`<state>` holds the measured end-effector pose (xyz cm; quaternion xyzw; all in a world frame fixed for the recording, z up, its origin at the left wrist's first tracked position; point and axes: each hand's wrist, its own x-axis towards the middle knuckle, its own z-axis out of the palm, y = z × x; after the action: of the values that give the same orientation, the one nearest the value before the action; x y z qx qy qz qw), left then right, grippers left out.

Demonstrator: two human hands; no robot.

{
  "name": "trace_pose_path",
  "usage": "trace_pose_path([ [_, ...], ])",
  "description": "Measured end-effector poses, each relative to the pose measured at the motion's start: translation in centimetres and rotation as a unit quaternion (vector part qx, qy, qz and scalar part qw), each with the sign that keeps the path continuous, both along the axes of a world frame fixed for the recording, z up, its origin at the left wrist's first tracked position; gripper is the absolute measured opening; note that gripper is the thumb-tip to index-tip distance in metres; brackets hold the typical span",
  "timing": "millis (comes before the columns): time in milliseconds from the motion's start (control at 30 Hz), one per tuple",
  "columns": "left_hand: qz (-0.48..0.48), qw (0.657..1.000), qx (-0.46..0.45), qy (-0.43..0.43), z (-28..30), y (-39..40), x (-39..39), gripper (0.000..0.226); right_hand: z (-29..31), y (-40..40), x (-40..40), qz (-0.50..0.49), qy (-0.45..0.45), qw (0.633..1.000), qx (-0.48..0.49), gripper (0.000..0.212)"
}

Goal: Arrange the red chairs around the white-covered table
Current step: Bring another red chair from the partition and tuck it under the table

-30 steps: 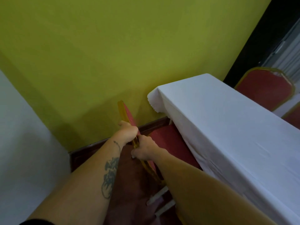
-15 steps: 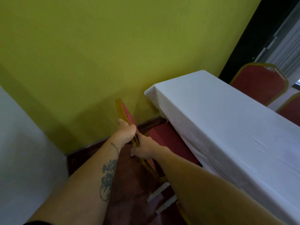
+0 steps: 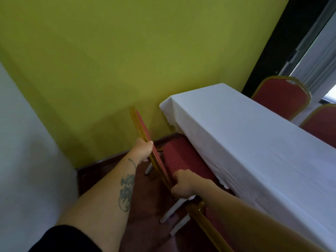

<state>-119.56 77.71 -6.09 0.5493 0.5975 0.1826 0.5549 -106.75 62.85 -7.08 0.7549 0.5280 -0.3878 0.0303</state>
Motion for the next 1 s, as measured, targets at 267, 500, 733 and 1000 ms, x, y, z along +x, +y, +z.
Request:
trace_pose_path([
  [267,0.041,0.996,0.062,0.049,-0.2,-4.3,0.9,0.031,0.9,-9.4,-0.2,0.044,-0.07,0.995,-0.058,0.044],
  [500,0.02,0.992,0.065,0.105,0.1,-3.7,1.7,0.042,0.7,-8.7,-0.5,0.055,-0.106,0.993,0.006,0.026],
  [733,0.011,0.987,0.067,0.148,-0.7,-3.4,2.0,0.026,1.3,-5.7,-0.1,0.028,-0.08,0.996,0.029,0.025],
  [1000,0.008,0.985,0.049,0.163,-0.8,-5.1,2.8,0.047,2.0,-3.6,0.6,0.001,-0.09,0.996,0.018,0.023],
])
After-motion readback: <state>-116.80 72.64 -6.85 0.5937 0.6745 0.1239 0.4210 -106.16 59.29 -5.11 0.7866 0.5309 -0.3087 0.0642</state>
